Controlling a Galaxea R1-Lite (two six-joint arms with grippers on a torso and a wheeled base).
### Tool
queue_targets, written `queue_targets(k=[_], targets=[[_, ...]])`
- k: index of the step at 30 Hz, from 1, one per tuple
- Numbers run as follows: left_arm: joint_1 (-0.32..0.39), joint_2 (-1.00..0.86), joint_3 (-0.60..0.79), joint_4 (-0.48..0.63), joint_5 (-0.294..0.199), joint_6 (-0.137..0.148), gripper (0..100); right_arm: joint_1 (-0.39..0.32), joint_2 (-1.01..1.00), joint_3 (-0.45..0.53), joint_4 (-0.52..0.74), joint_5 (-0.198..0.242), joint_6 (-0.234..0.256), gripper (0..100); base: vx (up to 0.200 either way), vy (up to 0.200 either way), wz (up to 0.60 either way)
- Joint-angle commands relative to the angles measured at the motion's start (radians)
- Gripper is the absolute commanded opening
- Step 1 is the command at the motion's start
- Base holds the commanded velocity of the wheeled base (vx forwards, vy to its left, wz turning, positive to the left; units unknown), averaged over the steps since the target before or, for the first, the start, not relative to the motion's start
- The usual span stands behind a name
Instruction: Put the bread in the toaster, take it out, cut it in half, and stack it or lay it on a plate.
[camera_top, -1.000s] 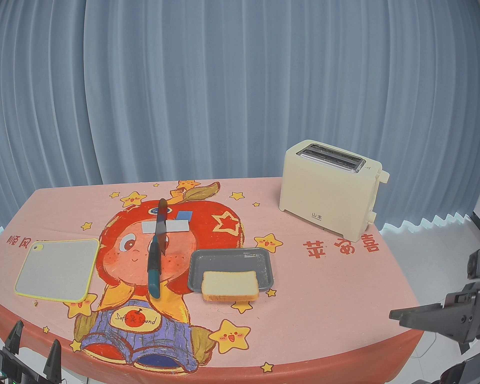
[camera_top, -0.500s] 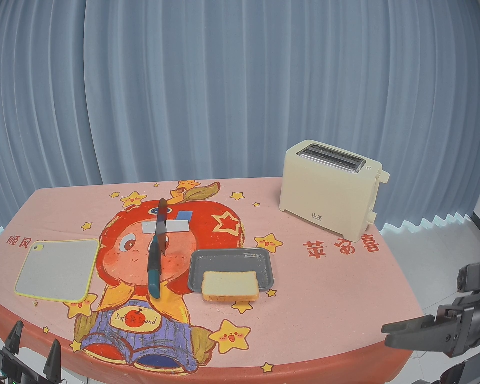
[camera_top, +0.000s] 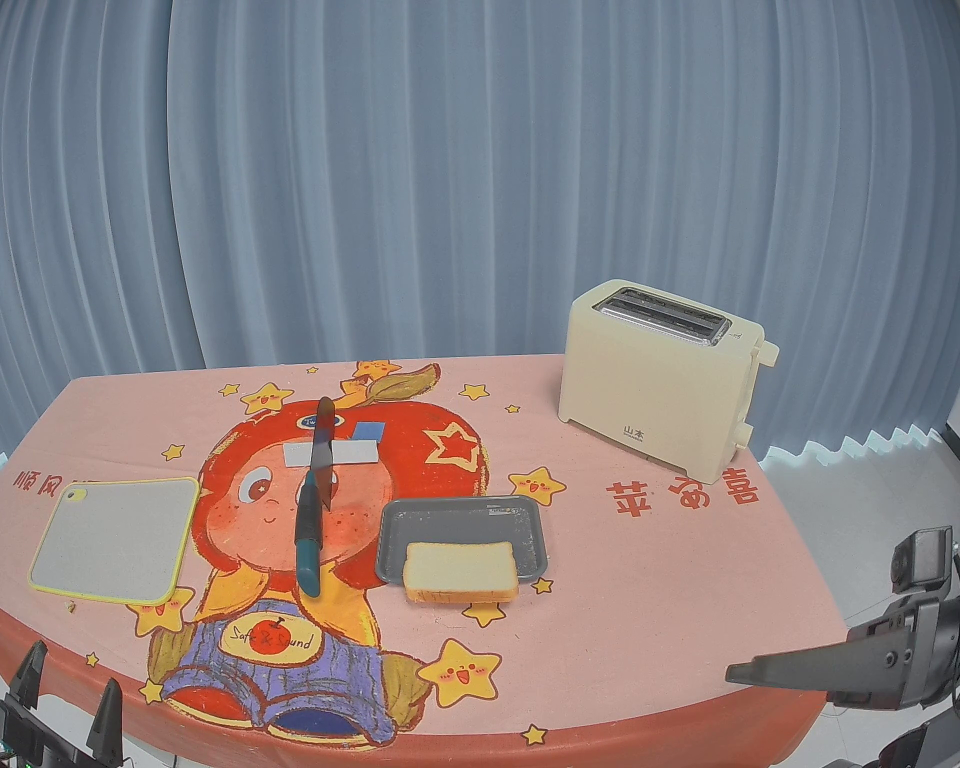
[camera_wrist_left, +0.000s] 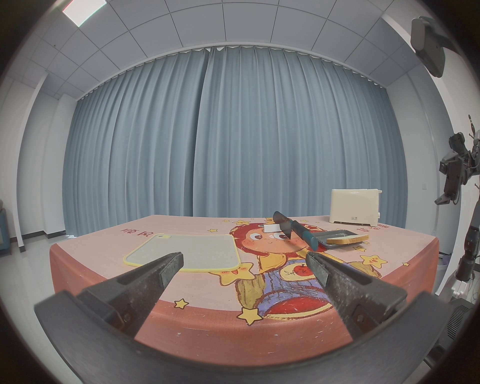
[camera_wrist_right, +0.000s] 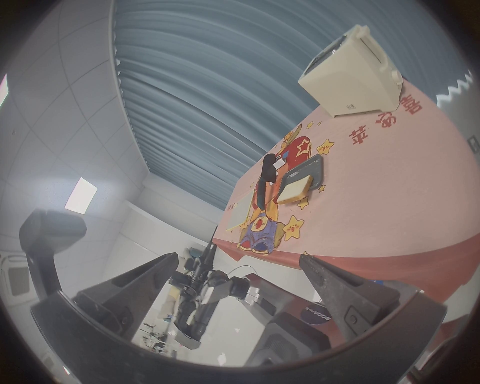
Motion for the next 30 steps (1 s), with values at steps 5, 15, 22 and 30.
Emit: queue_targets(k=[5, 15, 22, 30], targets=[[0.000, 0.000, 0.018, -0.001, 0.001, 0.000, 100, 0.007, 0.135, 0.001, -0.105, 0.000, 0.112, 100, 0.000, 0.000, 0.00], [0.000, 0.000, 0.018, -0.001, 0.001, 0.000, 100, 0.005, 0.209, 0.004, -0.172, 0.000, 0.167, 100, 0.000, 0.000, 0.00], [0.000, 0.000, 0.018, -0.001, 0.001, 0.000, 100, 0.001, 0.216, 0.008, -0.226, 0.002, 0.224, 100, 0.000, 0.000, 0.00], [0.000, 0.000, 0.018, -0.001, -0.001, 0.000, 100, 0.004, 0.242, -0.001, -0.241, 0.020, 0.291, 100, 0.000, 0.000, 0.00]])
